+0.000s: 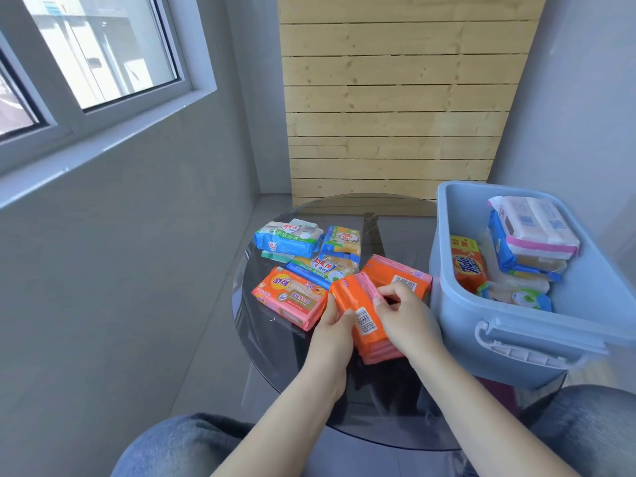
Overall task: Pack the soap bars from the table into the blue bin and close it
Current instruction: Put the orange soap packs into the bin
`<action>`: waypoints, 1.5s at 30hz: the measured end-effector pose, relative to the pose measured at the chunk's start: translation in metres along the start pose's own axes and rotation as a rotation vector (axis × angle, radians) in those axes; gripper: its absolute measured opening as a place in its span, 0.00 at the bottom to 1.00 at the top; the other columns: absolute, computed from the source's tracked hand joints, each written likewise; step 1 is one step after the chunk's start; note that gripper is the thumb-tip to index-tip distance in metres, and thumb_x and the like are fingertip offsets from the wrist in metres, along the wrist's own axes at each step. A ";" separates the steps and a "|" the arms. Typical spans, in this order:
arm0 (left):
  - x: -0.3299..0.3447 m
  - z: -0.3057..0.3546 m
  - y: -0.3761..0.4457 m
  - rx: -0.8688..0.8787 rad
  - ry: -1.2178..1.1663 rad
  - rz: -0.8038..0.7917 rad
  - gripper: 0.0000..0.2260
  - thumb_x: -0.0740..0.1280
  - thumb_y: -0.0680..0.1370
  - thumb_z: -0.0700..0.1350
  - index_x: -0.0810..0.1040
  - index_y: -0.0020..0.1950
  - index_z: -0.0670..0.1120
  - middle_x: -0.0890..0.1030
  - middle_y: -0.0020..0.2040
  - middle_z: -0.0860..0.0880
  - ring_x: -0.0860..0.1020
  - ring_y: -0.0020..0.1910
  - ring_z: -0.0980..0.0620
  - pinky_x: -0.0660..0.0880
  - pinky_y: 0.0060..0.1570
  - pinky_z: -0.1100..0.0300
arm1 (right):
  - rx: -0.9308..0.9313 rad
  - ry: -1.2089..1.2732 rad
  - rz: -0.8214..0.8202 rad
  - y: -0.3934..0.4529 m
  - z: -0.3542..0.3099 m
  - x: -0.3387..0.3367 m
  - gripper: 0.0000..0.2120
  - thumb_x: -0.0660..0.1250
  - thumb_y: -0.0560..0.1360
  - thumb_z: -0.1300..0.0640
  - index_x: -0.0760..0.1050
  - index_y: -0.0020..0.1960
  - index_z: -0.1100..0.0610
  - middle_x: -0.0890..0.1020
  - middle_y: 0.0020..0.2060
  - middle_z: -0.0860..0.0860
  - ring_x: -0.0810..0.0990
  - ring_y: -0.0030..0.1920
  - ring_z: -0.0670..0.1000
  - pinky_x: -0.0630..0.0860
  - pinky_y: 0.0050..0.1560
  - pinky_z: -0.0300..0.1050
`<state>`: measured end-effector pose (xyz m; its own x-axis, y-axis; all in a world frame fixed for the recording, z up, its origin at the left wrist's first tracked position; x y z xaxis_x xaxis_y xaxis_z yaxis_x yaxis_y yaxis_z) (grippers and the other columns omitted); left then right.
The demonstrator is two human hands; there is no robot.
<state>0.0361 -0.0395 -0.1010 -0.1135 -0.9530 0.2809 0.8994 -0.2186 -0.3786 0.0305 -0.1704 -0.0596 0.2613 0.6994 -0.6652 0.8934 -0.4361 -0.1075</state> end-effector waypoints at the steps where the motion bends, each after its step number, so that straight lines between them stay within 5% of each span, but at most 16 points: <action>1: -0.002 -0.002 -0.001 0.001 0.009 0.009 0.19 0.57 0.81 0.44 0.68 0.72 0.57 0.83 0.55 0.56 0.82 0.53 0.54 0.78 0.52 0.56 | 0.012 0.015 -0.011 -0.005 0.001 0.001 0.09 0.60 0.76 0.47 0.73 0.53 0.47 0.80 0.49 0.45 0.80 0.48 0.51 0.79 0.49 0.51; 5: -0.011 -0.008 -0.009 -0.019 0.006 0.035 0.19 0.56 0.82 0.46 0.66 0.73 0.57 0.82 0.55 0.55 0.82 0.52 0.54 0.78 0.47 0.58 | 0.065 0.137 -0.119 -0.025 0.004 0.017 0.17 0.57 0.77 0.47 0.77 0.58 0.53 0.83 0.51 0.51 0.81 0.51 0.54 0.78 0.55 0.55; 11: -0.022 0.033 -0.034 0.097 0.117 0.081 0.17 0.56 0.82 0.45 0.72 0.69 0.57 0.83 0.55 0.53 0.82 0.52 0.53 0.77 0.49 0.57 | -0.015 0.310 -0.131 -0.046 -0.025 0.010 0.15 0.59 0.78 0.50 0.79 0.57 0.54 0.84 0.48 0.51 0.82 0.49 0.51 0.79 0.55 0.53; 17: 0.007 0.132 -0.069 0.342 0.275 0.020 0.18 0.57 0.82 0.47 0.70 0.70 0.60 0.82 0.59 0.52 0.82 0.55 0.50 0.79 0.46 0.59 | -0.241 0.466 0.005 -0.060 -0.096 -0.061 0.10 0.60 0.78 0.51 0.79 0.43 0.47 0.85 0.41 0.52 0.83 0.44 0.53 0.80 0.50 0.54; 20: 0.048 0.176 -0.087 0.504 0.368 -0.063 0.16 0.58 0.81 0.47 0.74 0.63 0.65 0.85 0.55 0.54 0.82 0.55 0.52 0.77 0.58 0.52 | -0.293 0.501 0.102 -0.062 -0.114 -0.116 0.14 0.61 0.77 0.51 0.77 0.33 0.42 0.86 0.39 0.53 0.84 0.43 0.55 0.80 0.48 0.58; 24: 0.112 0.198 -0.082 0.579 0.442 -0.183 0.15 0.59 0.81 0.48 0.76 0.58 0.68 0.85 0.52 0.56 0.83 0.52 0.55 0.78 0.56 0.54 | -0.286 0.525 0.231 -0.043 -0.106 -0.178 0.08 0.62 0.76 0.54 0.81 0.43 0.50 0.86 0.42 0.58 0.83 0.46 0.61 0.78 0.53 0.61; 28: 0.167 0.192 -0.051 0.548 0.567 -0.223 0.16 0.59 0.80 0.49 0.74 0.67 0.59 0.83 0.52 0.54 0.82 0.52 0.53 0.77 0.55 0.57 | -0.145 0.569 0.239 -0.005 -0.072 -0.207 0.11 0.61 0.77 0.55 0.81 0.42 0.51 0.84 0.39 0.53 0.82 0.40 0.54 0.77 0.38 0.45; 30: 0.183 0.183 -0.030 0.521 0.656 -0.216 0.14 0.59 0.80 0.49 0.76 0.65 0.57 0.82 0.49 0.54 0.81 0.53 0.51 0.75 0.55 0.57 | -0.050 0.538 0.217 0.014 -0.053 -0.209 0.11 0.60 0.77 0.55 0.78 0.39 0.51 0.83 0.39 0.54 0.80 0.38 0.53 0.75 0.37 0.44; 34: 0.195 0.160 0.010 0.451 0.763 -0.191 0.14 0.59 0.80 0.52 0.78 0.63 0.56 0.84 0.55 0.50 0.80 0.58 0.48 0.74 0.62 0.52 | 0.091 0.497 0.174 0.048 -0.024 -0.204 0.10 0.61 0.77 0.59 0.80 0.45 0.60 0.84 0.46 0.63 0.82 0.48 0.62 0.78 0.51 0.55; 40: 0.194 0.130 0.062 0.460 0.960 -0.137 0.17 0.57 0.79 0.55 0.80 0.55 0.48 0.77 0.59 0.44 0.66 0.66 0.42 0.63 0.67 0.53 | 0.141 0.305 0.138 0.083 -0.004 -0.193 0.11 0.60 0.75 0.59 0.79 0.47 0.64 0.82 0.41 0.62 0.81 0.42 0.59 0.75 0.38 0.45; 45: 0.186 0.116 0.080 0.457 0.843 -0.118 0.14 0.59 0.80 0.50 0.79 0.61 0.51 0.63 0.67 0.46 0.59 0.70 0.46 0.55 0.69 0.60 | -0.004 -0.262 0.090 0.093 -0.021 -0.189 0.11 0.59 0.76 0.57 0.73 0.37 0.59 0.78 0.34 0.54 0.76 0.38 0.55 0.65 0.30 0.41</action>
<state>0.1365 -0.2098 0.0235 -0.3188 -0.8064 -0.4981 0.9201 -0.3894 0.0414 0.0719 -0.3318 0.0715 0.2364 0.4873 -0.8406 0.8724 -0.4874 -0.0372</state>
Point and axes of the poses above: each hand's wrist, its own y-axis towards the middle knuckle, its own x-axis out of the palm, z = x × y, the point moved 9 cm from there along y, towards the middle knuckle
